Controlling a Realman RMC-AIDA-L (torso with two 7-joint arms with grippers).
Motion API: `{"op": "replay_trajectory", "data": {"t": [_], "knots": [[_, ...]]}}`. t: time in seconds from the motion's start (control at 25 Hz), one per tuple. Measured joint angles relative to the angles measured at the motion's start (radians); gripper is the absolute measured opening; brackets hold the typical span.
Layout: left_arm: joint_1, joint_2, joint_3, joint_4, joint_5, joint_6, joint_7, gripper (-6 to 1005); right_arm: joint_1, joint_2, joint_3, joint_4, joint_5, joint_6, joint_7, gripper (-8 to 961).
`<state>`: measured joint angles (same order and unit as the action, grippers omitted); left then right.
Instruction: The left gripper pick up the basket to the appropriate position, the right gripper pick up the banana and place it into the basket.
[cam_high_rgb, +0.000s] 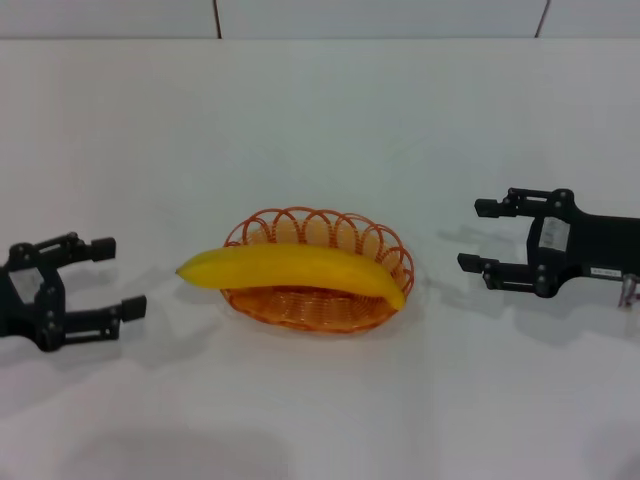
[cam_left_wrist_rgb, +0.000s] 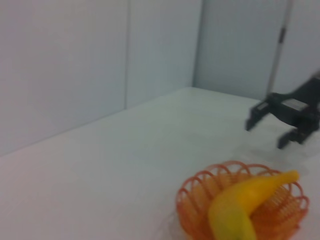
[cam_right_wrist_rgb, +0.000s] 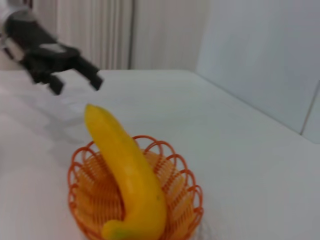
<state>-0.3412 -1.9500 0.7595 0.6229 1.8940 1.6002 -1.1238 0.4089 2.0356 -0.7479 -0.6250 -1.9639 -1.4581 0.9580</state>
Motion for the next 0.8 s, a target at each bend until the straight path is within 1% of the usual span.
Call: {"op": "replay_trajectory", "data": {"t": [0.16, 0.36, 0.68, 0.8], "knots": [[0.003, -0.004, 0.0, -0.003, 0.037, 0.019, 0.032, 876, 0.007, 0.001, 0.023, 0.032, 0.006, 0.027, -0.005, 702], [0.004, -0.013, -0.01, -0.003, 0.042, 0.02, 0.048, 876, 0.011, 0.0, 0.038, 0.048, 0.005, 0.033, -0.007, 702], [-0.003, -0.015, -0.014, -0.003, 0.037, 0.012, 0.043, 876, 0.015, 0.0, 0.032, 0.05, -0.005, 0.034, -0.02, 703], [-0.004, -0.015, -0.014, -0.003, 0.035, 0.012, 0.042, 876, 0.011, 0.0, 0.016, 0.05, -0.022, 0.024, -0.04, 703]]}}
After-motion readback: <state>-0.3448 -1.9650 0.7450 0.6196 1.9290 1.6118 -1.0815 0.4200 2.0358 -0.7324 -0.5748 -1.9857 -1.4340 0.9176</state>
